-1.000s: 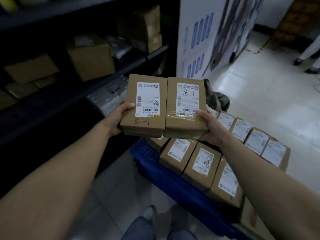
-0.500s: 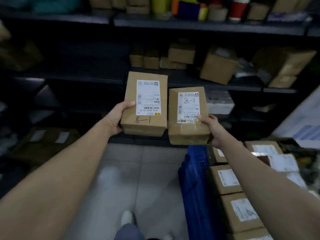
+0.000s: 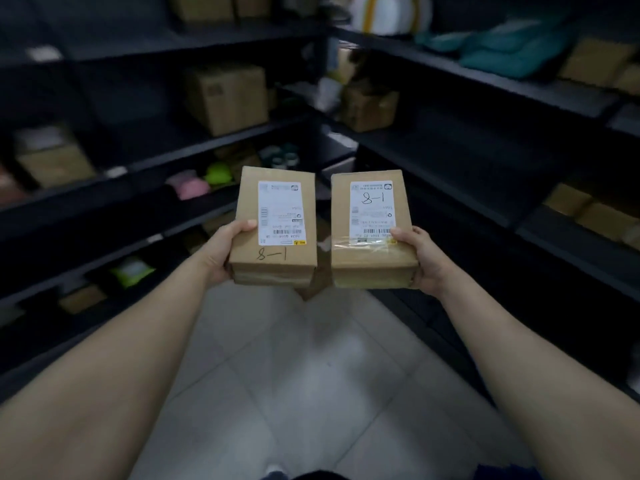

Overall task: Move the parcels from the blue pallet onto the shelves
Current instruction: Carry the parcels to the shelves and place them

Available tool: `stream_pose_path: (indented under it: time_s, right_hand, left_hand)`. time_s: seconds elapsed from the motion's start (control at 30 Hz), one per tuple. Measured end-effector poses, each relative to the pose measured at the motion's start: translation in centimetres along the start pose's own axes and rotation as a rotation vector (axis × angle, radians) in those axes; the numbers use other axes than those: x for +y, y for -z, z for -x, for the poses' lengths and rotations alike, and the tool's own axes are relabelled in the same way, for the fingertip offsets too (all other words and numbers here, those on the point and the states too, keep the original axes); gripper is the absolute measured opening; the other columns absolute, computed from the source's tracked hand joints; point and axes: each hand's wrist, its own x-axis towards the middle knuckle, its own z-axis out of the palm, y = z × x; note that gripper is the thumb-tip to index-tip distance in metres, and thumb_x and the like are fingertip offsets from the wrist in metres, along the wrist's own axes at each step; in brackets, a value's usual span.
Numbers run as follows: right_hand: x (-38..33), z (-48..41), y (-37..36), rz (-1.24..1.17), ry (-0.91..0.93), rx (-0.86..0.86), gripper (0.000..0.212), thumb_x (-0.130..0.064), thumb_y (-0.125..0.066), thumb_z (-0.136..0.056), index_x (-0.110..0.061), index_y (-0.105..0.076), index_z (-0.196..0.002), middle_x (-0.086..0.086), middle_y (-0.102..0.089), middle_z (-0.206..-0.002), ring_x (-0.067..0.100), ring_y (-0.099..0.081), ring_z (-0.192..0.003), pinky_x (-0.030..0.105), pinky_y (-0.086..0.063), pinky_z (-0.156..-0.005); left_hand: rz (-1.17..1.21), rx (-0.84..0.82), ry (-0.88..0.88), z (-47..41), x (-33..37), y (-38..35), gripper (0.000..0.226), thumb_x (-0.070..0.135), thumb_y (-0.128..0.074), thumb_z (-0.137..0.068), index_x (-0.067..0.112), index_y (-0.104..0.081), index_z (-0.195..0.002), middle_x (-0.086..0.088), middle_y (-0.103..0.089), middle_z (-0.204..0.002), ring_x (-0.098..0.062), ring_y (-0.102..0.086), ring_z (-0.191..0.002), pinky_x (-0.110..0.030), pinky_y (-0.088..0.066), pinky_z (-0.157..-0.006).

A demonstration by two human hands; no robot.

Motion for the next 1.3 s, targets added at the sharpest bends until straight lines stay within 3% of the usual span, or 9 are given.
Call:
stream_pose_path:
  time_s: [0.2,0.4,0.53,0.7,0.83,0.97,1.07,1.2,1.3]
  right_hand:
    - [-1.1,-5.9,-16.4,0.116,-0.045,-0.226,0.058,-0.039,-0.073,-0.076,-0.033,-0.044,-0.126,-0.005,-0.065,-0.108,0.017,-0.065,-0.089,0.035,-0.054,-0.061]
    - [-1.1,-9.6,-29.3,0.275,-0.113,-0.424,0.067,-0.042,-0.077,-0.07,-0.035,-0.043,-0.128,0.0,-0.064,-0.111,0.022,-0.064,-0.094,0.037,-0.055,-0.057]
    - [-0.8,-12.3,-36.0,0.378,-0.151,-0.538,0.071,-0.041,-0.077,-0.071,-0.034,-0.041,-0.131,0.004,-0.062,-0.114,0.026,-0.063,-0.097,0.038,-0.056,-0.056]
    - [-1.4,-17.2,-43.1,0.479,-0.146,-0.619,0.07,-0.04,-0.075,-0.076,-0.029,-0.04,-0.136,0.004,-0.064,-0.114,0.024,-0.064,-0.094,0.036,-0.054,-0.059]
    - [-2.7,-21.6,-47.4,0.521,-0.19,-0.653,0.067,-0.038,-0.074,-0.077,-0.029,-0.04,-0.135,0.002,-0.064,-0.108,0.022,-0.065,-0.087,0.033,-0.054,-0.05]
    - [-3.1,-25.6,-51.0,0.594,-0.21,-0.671,0.072,-0.039,-0.075,-0.076,-0.033,-0.038,-0.137,0.002,-0.061,-0.109,0.023,-0.062,-0.093,0.034,-0.055,-0.051]
    - [-2.3,-27.5,-53.6,0.593,-0.247,-0.666,0.066,-0.038,-0.076,-0.075,-0.027,-0.044,-0.131,0.005,-0.067,-0.105,0.024,-0.066,-0.087,0.036,-0.056,-0.05]
    - [-0.6,-29.3,-57.6,0.619,-0.32,-0.723,0.044,-0.038,-0.074,-0.077,-0.015,-0.066,-0.113,0.008,-0.076,-0.094,0.025,-0.074,-0.077,0.036,-0.058,-0.058]
    - [0.8,-30.4,-60.9,0.576,-0.354,-0.715,0.041,-0.035,-0.074,-0.077,-0.013,-0.068,-0.112,0.012,-0.074,-0.104,0.029,-0.072,-0.09,0.04,-0.057,-0.071]
  left_hand:
    - [0.109,0.25,0.012,2.5,0.0,14.2,0.021,0.041,-0.057,-0.083,0.026,-0.071,-0.086,0.002,-0.075,-0.078,-0.014,-0.07,-0.06,-0.026,-0.054,-0.053]
    - [0.23,0.493,-0.006,5.1,-1.5,24.5,0.024,0.041,-0.06,-0.082,0.024,-0.069,-0.096,-0.002,-0.075,-0.083,-0.018,-0.07,-0.068,-0.032,-0.054,-0.065]
    - [0.306,0.608,0.002,5.1,-2.6,28.7,0.022,0.04,-0.06,-0.082,0.023,-0.069,-0.093,-0.002,-0.075,-0.076,-0.017,-0.07,-0.061,-0.028,-0.054,-0.054]
    - [0.368,0.725,0.023,2.2,-2.2,32.9,0.021,0.04,-0.061,-0.082,0.022,-0.069,-0.09,-0.001,-0.073,-0.069,-0.016,-0.068,-0.057,-0.027,-0.054,-0.054]
    - [0.411,0.762,0.043,-1.5,-0.8,35.2,0.021,0.038,-0.061,-0.083,0.021,-0.069,-0.094,-0.002,-0.073,-0.073,-0.017,-0.068,-0.059,-0.026,-0.053,-0.053]
    - [0.462,0.773,0.072,-4.8,-0.4,37.3,0.024,0.038,-0.061,-0.083,0.02,-0.068,-0.097,-0.004,-0.072,-0.075,-0.017,-0.067,-0.06,-0.026,-0.053,-0.05]
    - [0.504,0.78,0.106,-6.6,-0.6,39.4,0.037,0.036,-0.063,-0.083,0.014,-0.063,-0.113,-0.008,-0.071,-0.084,-0.02,-0.067,-0.063,-0.027,-0.053,-0.046]
    - [0.529,0.786,0.167,-8.4,-0.7,43.7,0.064,0.038,-0.067,-0.08,0.012,-0.044,-0.134,-0.016,-0.063,-0.108,-0.024,-0.065,-0.072,-0.029,-0.053,-0.048]
    - [0.515,0.77,0.214,-9.7,-0.6,47.5,0.057,0.04,-0.067,-0.079,0.014,-0.052,-0.127,-0.013,-0.069,-0.096,-0.024,-0.066,-0.069,-0.031,-0.054,-0.048]
